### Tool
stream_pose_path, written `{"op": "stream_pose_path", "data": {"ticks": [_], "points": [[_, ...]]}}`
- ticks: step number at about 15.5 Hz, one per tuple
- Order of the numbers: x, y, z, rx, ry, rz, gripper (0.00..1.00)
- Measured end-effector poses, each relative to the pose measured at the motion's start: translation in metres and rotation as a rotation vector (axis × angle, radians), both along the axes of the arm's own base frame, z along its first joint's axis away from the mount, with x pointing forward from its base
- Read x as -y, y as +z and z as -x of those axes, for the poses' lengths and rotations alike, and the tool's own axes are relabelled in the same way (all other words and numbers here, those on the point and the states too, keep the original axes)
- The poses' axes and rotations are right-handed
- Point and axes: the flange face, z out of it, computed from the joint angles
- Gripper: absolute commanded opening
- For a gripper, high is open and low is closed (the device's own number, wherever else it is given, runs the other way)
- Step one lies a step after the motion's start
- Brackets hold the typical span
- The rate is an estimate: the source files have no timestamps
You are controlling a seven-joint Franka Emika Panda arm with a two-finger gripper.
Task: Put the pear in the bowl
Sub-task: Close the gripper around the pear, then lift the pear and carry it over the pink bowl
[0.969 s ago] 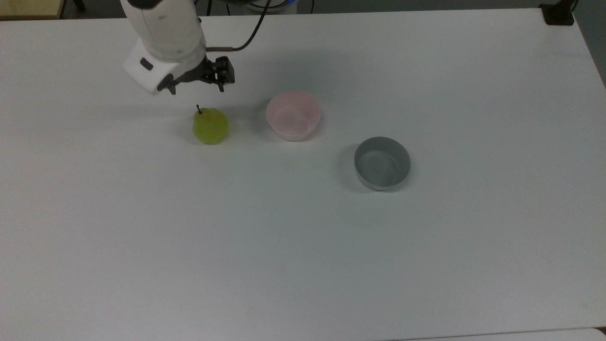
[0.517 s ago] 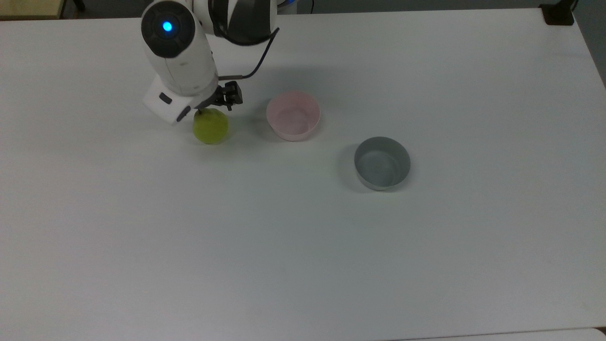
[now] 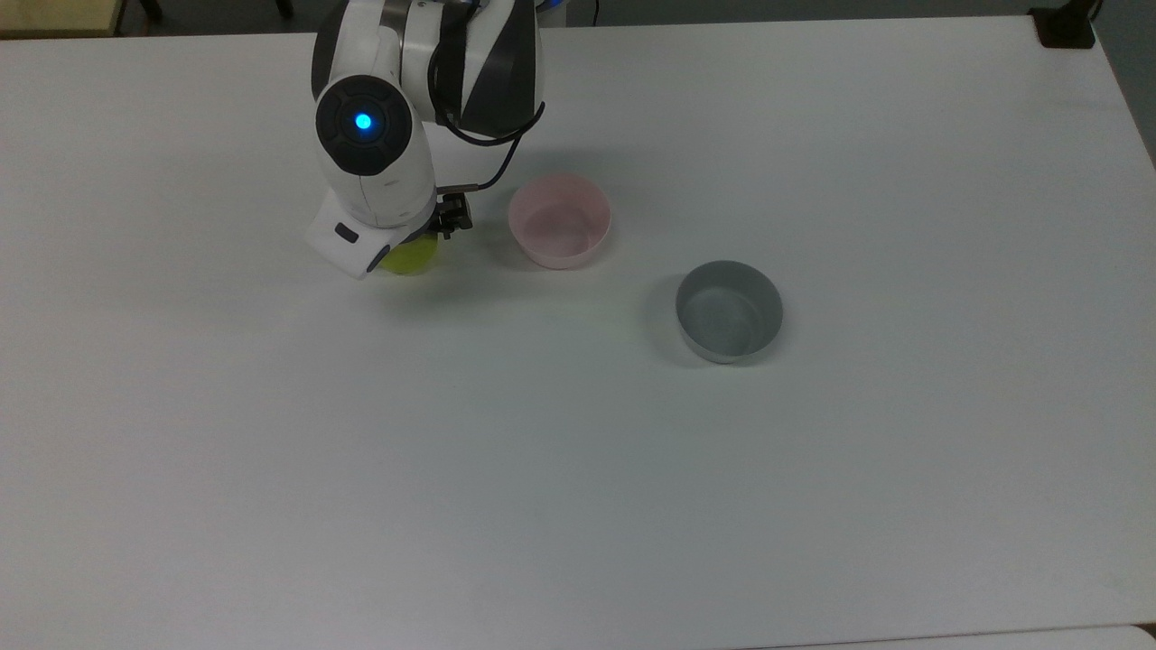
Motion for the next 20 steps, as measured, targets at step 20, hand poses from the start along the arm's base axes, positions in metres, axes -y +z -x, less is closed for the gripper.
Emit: {"op": "stream_pose_path", "data": {"ticks": [20], "points": [[-0.027, 0.158, 0.02, 0.113, 0.005, -0.02, 0.51]]}}
